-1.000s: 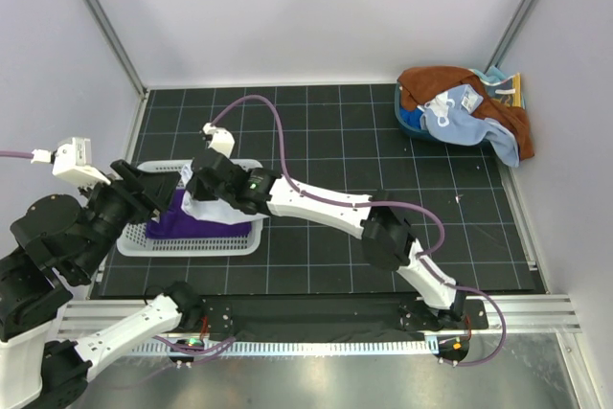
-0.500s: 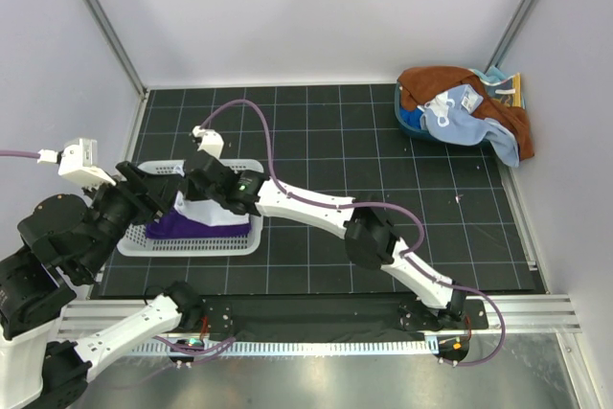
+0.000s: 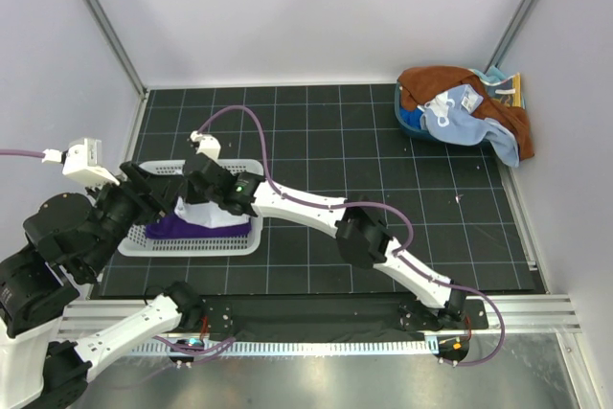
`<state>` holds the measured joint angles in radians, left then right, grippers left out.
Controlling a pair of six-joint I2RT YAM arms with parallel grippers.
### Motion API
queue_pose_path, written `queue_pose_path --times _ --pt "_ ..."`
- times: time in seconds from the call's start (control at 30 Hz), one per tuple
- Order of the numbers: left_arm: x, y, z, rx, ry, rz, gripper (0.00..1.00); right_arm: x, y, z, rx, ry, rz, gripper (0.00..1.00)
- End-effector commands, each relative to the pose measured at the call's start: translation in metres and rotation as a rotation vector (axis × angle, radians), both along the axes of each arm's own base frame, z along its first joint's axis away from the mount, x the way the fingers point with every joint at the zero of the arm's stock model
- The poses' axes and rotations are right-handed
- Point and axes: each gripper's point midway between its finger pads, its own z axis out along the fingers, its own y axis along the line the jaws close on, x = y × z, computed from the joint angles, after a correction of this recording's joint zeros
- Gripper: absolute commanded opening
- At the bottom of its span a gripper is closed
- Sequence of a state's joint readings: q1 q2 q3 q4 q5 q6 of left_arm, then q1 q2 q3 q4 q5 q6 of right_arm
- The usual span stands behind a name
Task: Fold and stack the towels
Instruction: Neatly place the folded towel into the bin, then grab crumpled towel
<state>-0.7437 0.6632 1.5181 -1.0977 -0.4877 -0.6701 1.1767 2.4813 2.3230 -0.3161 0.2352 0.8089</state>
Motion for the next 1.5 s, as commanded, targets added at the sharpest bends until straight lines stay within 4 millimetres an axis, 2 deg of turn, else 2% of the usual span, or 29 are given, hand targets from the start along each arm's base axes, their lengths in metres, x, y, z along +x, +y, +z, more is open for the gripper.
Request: queue_pose_path --times 0.0,0.17,0.27,0.37,0.4,0.6,0.63,0.7,0.73,0.77,0.83,0.87,0.9,0.93,0.97,1.0,1.03,1.07,1.1,1.17,1.2,1.23,1.27,1.3,1.33,1.37,1.4,1.43,1.47 --pt "0.003 0.000 0.001 0.012 -0.009 0.005 0.56 -0.001 0.016 0.033 0.096 -0.044 0.049 0.15" --pt "0.006 -0.001 -0.001 0.016 -0.001 0.014 0.56 -0.010 0.025 0.037 0.131 -0.047 0.118 0.49" --pt "0.008 -0.002 -0.003 0.018 0.003 0.019 0.56 -0.014 0.026 0.050 0.148 -0.065 0.151 0.58" --pt "0.009 -0.003 -0.002 0.015 0.002 0.020 0.56 -0.015 0.021 0.060 0.153 -0.089 0.159 0.61" --pt "0.010 -0.003 -0.004 0.018 0.005 0.022 0.56 -0.016 0.017 0.075 0.167 -0.109 0.158 0.62" --pt "0.012 -0.008 0.011 -0.006 -0.021 0.007 0.56 -0.008 -0.006 0.108 0.174 -0.156 0.126 0.62" --pt "0.013 -0.011 0.016 -0.010 -0.025 -0.002 0.56 -0.007 -0.013 0.124 0.191 -0.169 0.120 0.62" --pt "0.014 -0.017 0.023 -0.018 -0.032 -0.026 0.56 0.002 -0.026 0.125 0.169 -0.179 0.090 0.62" --pt "0.014 -0.020 0.028 -0.023 -0.042 -0.037 0.56 0.003 -0.036 0.147 0.191 -0.198 0.080 0.62" --pt "0.018 -0.026 0.028 -0.019 -0.033 -0.045 0.56 0.008 -0.045 0.142 0.169 -0.202 0.066 0.62" --pt "0.021 -0.036 0.033 -0.033 -0.040 -0.079 0.56 0.016 -0.064 0.154 0.154 -0.222 0.020 0.62" --pt "0.027 -0.045 0.030 -0.028 -0.027 -0.095 0.56 0.017 -0.083 0.169 0.148 -0.243 -0.002 0.62" --pt "0.029 -0.052 0.029 -0.031 -0.024 -0.115 0.56 0.027 -0.098 0.171 0.132 -0.249 -0.039 0.61" --pt "0.031 -0.065 0.032 -0.052 -0.034 -0.163 0.57 0.038 -0.120 0.153 0.065 -0.238 -0.102 0.61" --pt "0.037 -0.075 0.023 -0.043 -0.015 -0.182 0.57 0.040 -0.146 0.180 0.091 -0.254 -0.146 0.61" --pt "0.042 -0.084 0.017 -0.042 -0.001 -0.198 0.57 0.064 -0.177 0.178 0.078 -0.237 -0.224 0.61" --pt "0.046 -0.094 0.016 -0.055 -0.002 -0.224 0.57 0.071 -0.201 0.160 0.027 -0.203 -0.259 0.61" --pt "0.054 -0.106 -0.003 -0.035 0.047 -0.234 0.57 0.078 -0.230 0.175 0.039 -0.204 -0.304 0.61" --pt "0.058 -0.114 -0.010 -0.036 0.062 -0.252 0.57 0.104 -0.274 0.170 0.004 -0.181 -0.398 0.61" --pt "0.064 -0.133 -0.025 -0.046 0.092 -0.300 0.57 0.123 -0.330 0.153 -0.086 -0.162 -0.506 0.61" --pt "0.070 -0.142 -0.047 -0.023 0.138 -0.310 0.57 0.125 -0.362 0.150 -0.157 -0.156 -0.543 0.61" --pt "0.073 -0.148 -0.059 -0.020 0.160 -0.324 0.57 0.144 -0.407 0.146 -0.214 -0.152 -0.635 0.61" --pt "0.075 -0.158 -0.062 -0.041 0.157 -0.353 0.56 0.151 -0.436 0.144 -0.269 -0.158 -0.710 0.61" --pt "0.077 -0.164 -0.086 -0.024 0.206 -0.359 0.56 0.152 -0.461 0.138 -0.326 -0.142 -0.749 0.61" --pt "0.078 -0.168 -0.095 -0.025 0.220 -0.369 0.56 0.164 -0.503 0.135 -0.387 -0.136 -0.824 0.61" --pt "0.080 -0.173 -0.098 -0.036 0.217 -0.383 0.56 0.168 -0.524 0.132 -0.420 -0.128 -0.869 0.61" --pt "0.081 -0.177 -0.116 -0.022 0.251 -0.388 0.56 0.174 -0.542 0.124 -0.455 -0.108 -0.897 0.61" --pt "0.081 -0.179 -0.122 -0.020 0.262 -0.394 0.56 0.182 -0.569 0.122 -0.481 -0.097 -0.937 0.62" --pt "0.081 -0.182 -0.125 -0.022 0.266 -0.405 0.56 0.186 -0.581 0.119 -0.503 -0.084 -0.956 0.62"
